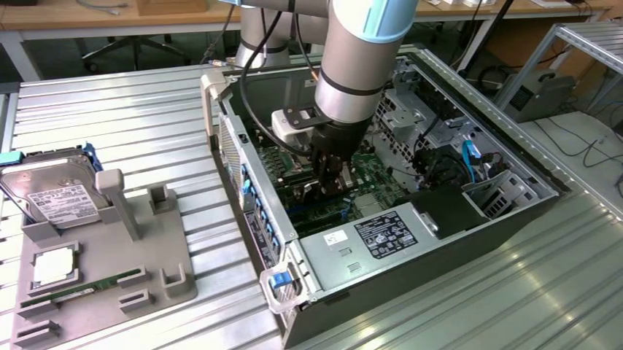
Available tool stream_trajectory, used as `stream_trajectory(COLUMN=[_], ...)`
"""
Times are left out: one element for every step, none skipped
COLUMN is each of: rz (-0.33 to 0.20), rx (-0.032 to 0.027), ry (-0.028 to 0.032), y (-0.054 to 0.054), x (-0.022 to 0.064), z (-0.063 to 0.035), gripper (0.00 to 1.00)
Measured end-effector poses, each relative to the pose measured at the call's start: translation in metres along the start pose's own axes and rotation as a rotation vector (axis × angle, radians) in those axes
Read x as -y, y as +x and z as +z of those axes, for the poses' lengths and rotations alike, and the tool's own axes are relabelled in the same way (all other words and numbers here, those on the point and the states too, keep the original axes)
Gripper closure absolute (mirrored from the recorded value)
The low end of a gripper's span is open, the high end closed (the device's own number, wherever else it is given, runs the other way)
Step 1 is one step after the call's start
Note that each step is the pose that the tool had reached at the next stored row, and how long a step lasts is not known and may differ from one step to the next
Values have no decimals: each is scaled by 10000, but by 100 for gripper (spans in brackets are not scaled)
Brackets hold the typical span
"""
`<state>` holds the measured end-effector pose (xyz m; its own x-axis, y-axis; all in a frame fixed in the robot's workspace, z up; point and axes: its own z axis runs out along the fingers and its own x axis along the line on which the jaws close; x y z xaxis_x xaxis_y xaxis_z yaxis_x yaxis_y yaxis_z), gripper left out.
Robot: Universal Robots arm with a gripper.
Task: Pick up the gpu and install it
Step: 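Insert the gpu into the slot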
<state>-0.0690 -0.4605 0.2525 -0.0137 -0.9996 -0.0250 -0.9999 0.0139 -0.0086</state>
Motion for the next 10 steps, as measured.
stream_trajectory(rz=[1,0,0,0,0,1,1,0,1,1], rx=[0,1,0,0,1,1,1,1,1,1], ry=[0,0,0,0,0,0,0,0,1,0], y=[0,0,0,0,0,0,0,0,0,0], x=[0,0,0,0,0,0,0,0,0,0], z=[0,0,0,0,0,0,0,0,1,1], gripper=[73,73,73,73,73,73,73,73,73,72])
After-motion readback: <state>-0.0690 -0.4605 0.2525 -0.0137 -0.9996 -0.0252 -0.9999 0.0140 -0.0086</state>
